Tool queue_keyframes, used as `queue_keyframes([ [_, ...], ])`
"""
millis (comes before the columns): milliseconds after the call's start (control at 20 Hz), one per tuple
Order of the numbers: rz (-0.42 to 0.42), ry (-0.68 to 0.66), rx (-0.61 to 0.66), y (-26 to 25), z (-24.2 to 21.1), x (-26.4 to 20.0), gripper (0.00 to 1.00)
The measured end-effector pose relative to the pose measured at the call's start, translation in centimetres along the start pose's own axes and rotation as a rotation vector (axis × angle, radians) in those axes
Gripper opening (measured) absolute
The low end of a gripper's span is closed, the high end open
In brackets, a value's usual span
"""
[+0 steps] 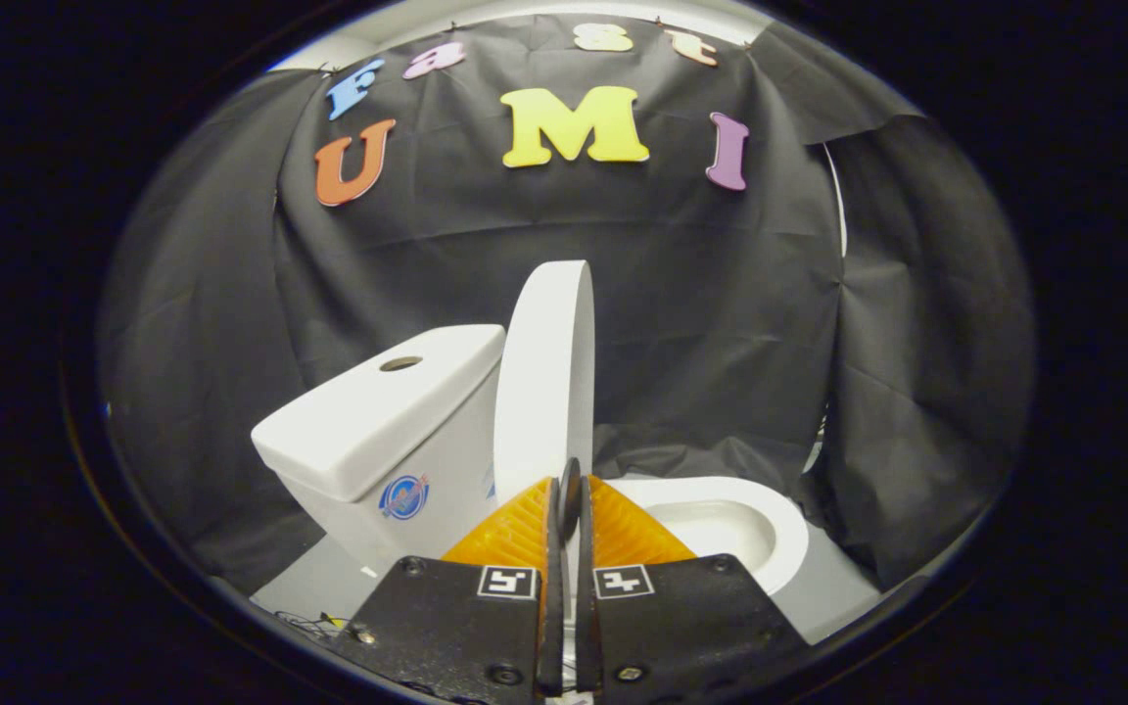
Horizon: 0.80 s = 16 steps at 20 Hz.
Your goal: Open the toilet lid.
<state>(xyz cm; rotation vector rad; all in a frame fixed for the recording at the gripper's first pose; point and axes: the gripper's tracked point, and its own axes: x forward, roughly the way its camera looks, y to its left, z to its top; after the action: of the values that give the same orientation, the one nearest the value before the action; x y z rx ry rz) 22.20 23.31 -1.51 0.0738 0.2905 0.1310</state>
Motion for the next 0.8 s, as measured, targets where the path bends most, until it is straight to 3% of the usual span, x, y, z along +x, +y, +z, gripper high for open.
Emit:
queue_keyframes([
  [600, 0.070, 0.019, -0.204, 4.8, -0.7, 0.8, 0.12],
  [700, 0.093, 0.100, -0.259, 4.7, -2.4, 1.3, 0.17],
  [800, 0.155, 0.133, -0.231, 4.9, -3.9, 1.0, 0.35],
])
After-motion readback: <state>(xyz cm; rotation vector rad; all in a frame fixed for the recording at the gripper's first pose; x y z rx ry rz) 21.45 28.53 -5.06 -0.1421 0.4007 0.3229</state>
